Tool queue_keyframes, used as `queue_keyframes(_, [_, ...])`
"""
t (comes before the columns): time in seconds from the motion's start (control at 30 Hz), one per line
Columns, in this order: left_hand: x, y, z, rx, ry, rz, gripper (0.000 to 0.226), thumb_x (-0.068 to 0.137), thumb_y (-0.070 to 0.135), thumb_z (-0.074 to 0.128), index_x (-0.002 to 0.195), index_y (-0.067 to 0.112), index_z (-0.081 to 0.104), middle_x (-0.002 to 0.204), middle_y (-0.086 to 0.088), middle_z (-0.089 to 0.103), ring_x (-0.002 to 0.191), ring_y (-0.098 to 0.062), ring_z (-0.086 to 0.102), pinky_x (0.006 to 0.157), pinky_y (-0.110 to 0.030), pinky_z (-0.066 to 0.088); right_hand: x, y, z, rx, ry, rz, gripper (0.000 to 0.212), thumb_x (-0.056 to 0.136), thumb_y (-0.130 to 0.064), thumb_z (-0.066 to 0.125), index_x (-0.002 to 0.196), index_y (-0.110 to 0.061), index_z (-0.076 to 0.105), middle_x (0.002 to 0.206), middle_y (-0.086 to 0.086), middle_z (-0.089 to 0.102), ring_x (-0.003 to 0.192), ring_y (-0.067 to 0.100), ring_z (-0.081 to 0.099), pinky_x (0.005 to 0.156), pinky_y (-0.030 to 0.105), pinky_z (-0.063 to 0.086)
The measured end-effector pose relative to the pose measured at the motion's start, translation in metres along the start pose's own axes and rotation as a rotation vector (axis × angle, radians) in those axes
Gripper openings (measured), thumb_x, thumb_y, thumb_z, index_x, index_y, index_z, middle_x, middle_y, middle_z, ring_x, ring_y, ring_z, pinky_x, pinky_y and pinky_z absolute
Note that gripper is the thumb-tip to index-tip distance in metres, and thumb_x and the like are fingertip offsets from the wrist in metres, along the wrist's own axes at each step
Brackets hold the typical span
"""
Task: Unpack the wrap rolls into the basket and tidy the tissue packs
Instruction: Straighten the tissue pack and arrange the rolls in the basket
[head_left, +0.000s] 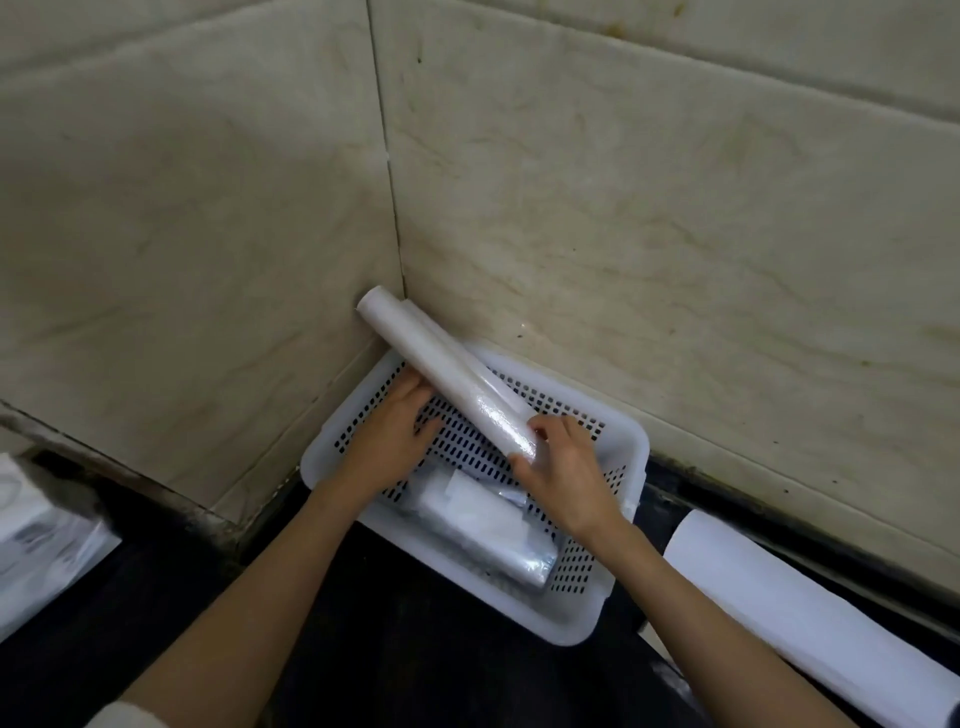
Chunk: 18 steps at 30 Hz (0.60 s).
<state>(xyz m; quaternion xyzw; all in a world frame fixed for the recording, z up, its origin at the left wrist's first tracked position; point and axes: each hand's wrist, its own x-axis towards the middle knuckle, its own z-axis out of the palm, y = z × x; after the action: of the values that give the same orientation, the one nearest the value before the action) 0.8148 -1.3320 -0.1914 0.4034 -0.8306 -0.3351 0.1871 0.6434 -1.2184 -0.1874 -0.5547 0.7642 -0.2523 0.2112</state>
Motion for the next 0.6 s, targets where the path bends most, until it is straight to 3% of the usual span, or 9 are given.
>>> queue_keyframes(0.1, [-0.014,-0.006,-0.012,0.088,0.081,-0.168,0.028,0.094,0.013,0.047,0.118,0.010,0.059,0.122,-0.011,0.060,0.104,-0.026,0.059,0.089,-0.042,0.050,-0.002,-0.001,0.012,-0.029,-0.047,0.016,0.045,0.086,-0.024,0.061,0.127,-0.011,0.045,0.122,0.008,0.049,0.113,0.023,0.044,0.096,0.028,0.035])
queue_keyframes(0.17, [-0.023,-0.009,-0.016,0.123,0.051,-0.200,0.026,0.093,0.014,0.048,0.116,0.010,0.061,0.113,-0.014,0.065,0.097,-0.027,0.061,0.085,-0.041,0.051,-0.004,0.000,0.017,-0.116,-0.013,-0.051,0.048,0.084,-0.022,0.064,0.128,-0.012,0.045,0.117,0.010,0.052,0.108,0.025,0.048,0.095,0.033,0.041])
queue_keyframes(0.23, [-0.029,-0.008,-0.016,0.145,-0.045,-0.147,0.027,0.093,0.014,0.050,0.117,0.011,0.061,0.113,-0.012,0.064,0.098,-0.024,0.060,0.086,-0.037,0.050,-0.005,0.001,0.017,-0.217,0.030,-0.116,0.048,0.082,-0.020,0.067,0.125,-0.012,0.049,0.108,0.012,0.055,0.099,0.026,0.051,0.088,0.041,0.047])
queue_keyframes(0.37, [-0.032,0.003,-0.001,0.238,-0.250,0.028,0.026,0.093,0.015,0.048,0.114,0.012,0.062,0.113,-0.007,0.060,0.104,-0.020,0.054,0.090,-0.034,0.045,-0.011,0.004,0.015,-0.363,0.052,-0.184,0.044,0.080,-0.014,0.068,0.121,-0.010,0.053,0.090,0.014,0.055,0.079,0.027,0.052,0.063,0.036,0.048])
queue_keyframes(0.5, [-0.027,0.015,0.019,0.315,-0.398,0.129,0.030,0.092,0.019,0.050,0.121,0.016,0.056,0.124,-0.001,0.055,0.116,-0.018,0.046,0.099,-0.032,0.037,-0.016,0.012,0.018,-0.433,-0.065,-0.186,0.047,0.089,-0.017,0.054,0.134,-0.015,0.042,0.105,0.015,0.053,0.090,0.029,0.051,0.066,0.036,0.044])
queue_keyframes(0.6, [-0.025,0.015,0.029,0.384,-0.495,0.124,0.039,0.090,0.026,0.055,0.128,0.019,0.051,0.131,0.002,0.051,0.121,-0.017,0.042,0.101,-0.031,0.032,-0.013,0.015,0.017,-0.398,-0.045,-0.110,0.042,0.088,-0.020,0.053,0.128,-0.015,0.044,0.110,0.012,0.053,0.096,0.029,0.051,0.068,0.035,0.042])
